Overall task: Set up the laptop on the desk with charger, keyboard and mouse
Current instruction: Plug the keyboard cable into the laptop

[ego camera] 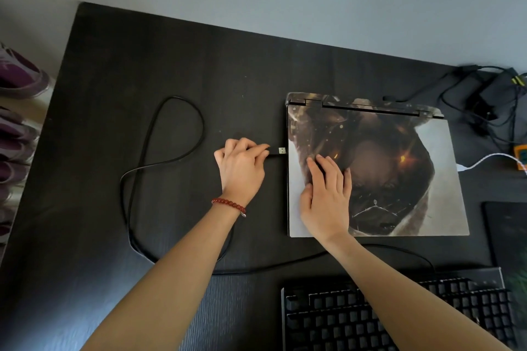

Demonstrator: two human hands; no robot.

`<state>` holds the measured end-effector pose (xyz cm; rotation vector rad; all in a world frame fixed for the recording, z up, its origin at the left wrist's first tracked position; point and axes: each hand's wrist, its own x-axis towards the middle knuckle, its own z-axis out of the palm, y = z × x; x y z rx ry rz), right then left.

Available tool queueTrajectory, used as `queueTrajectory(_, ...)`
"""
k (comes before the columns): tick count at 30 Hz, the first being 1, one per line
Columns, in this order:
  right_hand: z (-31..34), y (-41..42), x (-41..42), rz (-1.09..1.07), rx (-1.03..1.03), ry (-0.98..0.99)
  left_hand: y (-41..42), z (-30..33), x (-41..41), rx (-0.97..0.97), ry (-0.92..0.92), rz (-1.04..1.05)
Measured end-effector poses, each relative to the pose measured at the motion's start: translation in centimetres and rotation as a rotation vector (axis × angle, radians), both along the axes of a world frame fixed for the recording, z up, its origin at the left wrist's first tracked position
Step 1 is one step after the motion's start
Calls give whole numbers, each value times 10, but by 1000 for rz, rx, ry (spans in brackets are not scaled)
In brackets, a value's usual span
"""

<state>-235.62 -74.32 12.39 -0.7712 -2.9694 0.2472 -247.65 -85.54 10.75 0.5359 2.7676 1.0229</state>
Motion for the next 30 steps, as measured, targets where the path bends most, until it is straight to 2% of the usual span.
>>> queueTrajectory(4,-1,0,1,-3,5,13,7,1,-4,-2,-10,38)
queueTrajectory(10,0,0,0,0,18,9,5,0,-5,-56,69,-140)
queueTrajectory(15,0,0,0,-3,18,-5,8,-1,-3,-100,97,-206)
queueTrajectory(21,1,-1,0,-3,20,-21,13,1,-6,-102,35,-243)
queueTrajectory(27,2,-1,0,-5,18,-12,3,2,6,22,-43,-289)
queueTrajectory(30,2,-2,0,-5,17,-8,0,2,17,11,-59,-319)
